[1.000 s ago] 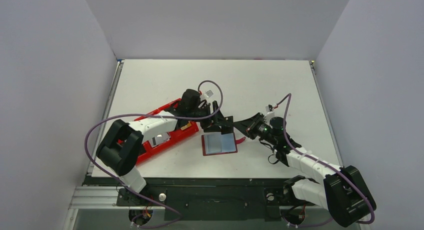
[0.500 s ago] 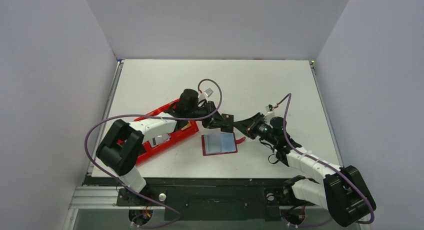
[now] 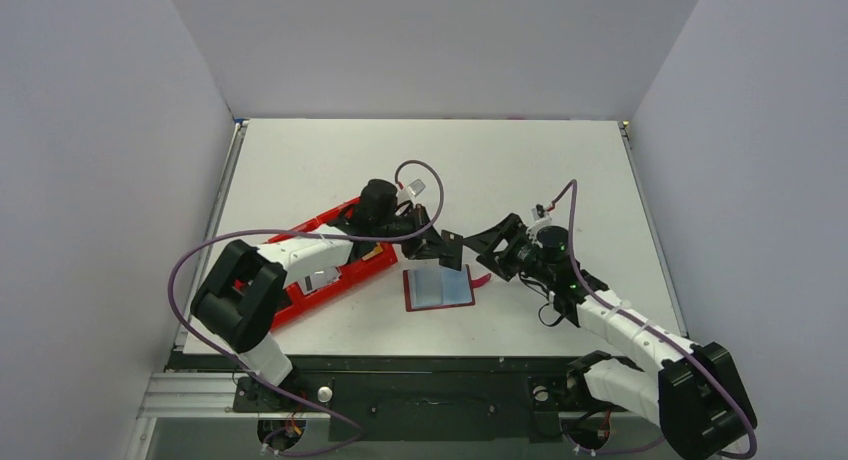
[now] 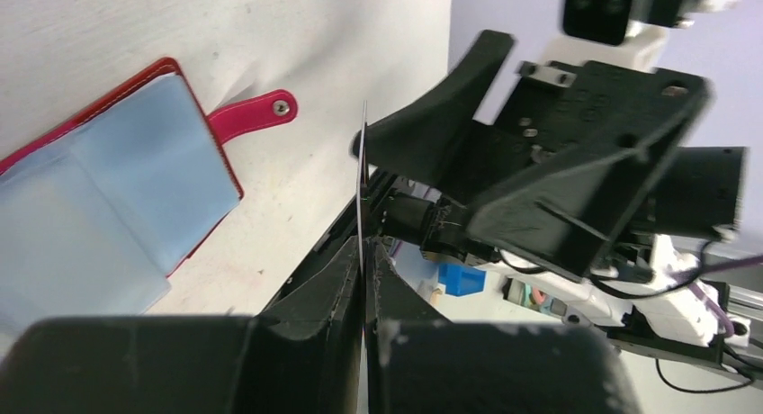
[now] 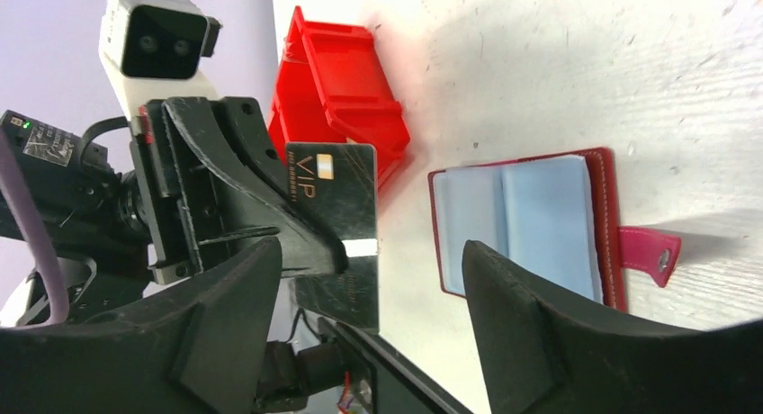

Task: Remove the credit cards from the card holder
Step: Place the credit card in the storage box.

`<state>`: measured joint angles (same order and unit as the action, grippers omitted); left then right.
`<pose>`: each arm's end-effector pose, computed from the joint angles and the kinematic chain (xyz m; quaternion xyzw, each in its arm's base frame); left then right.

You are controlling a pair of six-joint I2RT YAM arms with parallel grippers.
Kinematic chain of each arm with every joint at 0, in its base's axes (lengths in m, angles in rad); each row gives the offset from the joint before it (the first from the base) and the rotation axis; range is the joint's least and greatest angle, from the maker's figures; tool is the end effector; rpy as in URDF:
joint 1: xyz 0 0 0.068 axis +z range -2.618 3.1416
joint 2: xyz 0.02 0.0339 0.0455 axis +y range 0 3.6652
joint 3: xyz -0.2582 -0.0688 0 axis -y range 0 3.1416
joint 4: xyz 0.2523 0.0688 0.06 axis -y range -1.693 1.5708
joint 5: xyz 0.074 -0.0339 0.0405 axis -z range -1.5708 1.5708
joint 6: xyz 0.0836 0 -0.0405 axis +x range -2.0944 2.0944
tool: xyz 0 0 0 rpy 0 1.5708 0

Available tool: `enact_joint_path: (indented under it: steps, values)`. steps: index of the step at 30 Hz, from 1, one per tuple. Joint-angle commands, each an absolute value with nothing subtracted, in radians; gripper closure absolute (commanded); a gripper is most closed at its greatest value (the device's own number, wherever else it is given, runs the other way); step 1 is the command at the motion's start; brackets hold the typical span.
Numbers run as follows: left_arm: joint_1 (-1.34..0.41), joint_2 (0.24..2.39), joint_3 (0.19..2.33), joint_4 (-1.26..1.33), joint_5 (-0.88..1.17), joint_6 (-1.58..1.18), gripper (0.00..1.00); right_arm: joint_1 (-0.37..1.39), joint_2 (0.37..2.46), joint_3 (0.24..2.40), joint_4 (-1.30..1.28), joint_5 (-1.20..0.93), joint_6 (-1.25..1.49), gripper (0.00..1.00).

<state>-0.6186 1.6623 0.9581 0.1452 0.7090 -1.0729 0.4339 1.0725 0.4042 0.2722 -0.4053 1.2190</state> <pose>0.2872 -0.2712 0.1801 -0.0209 0.8372 -0.5415 0.0741 0.2320 0.1438 0.1729 0.2089 0.7960 0.5128 0.2445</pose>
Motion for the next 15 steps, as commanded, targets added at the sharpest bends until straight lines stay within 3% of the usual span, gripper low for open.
enact_joint_path:
  steps: [1, 15]
  values:
    - [-0.608, 1.579, 0.975, 0.045, 0.646, -0.987, 1.00, 0.446, 1.005, 0.512, 0.050, -0.296, 1.077, 0.29]
    - [-0.431, 1.286, 1.036, -0.604, 0.225, -0.664, 1.00, 0.467, 1.055, 0.662, -0.227, -0.134, 0.915, 0.26]
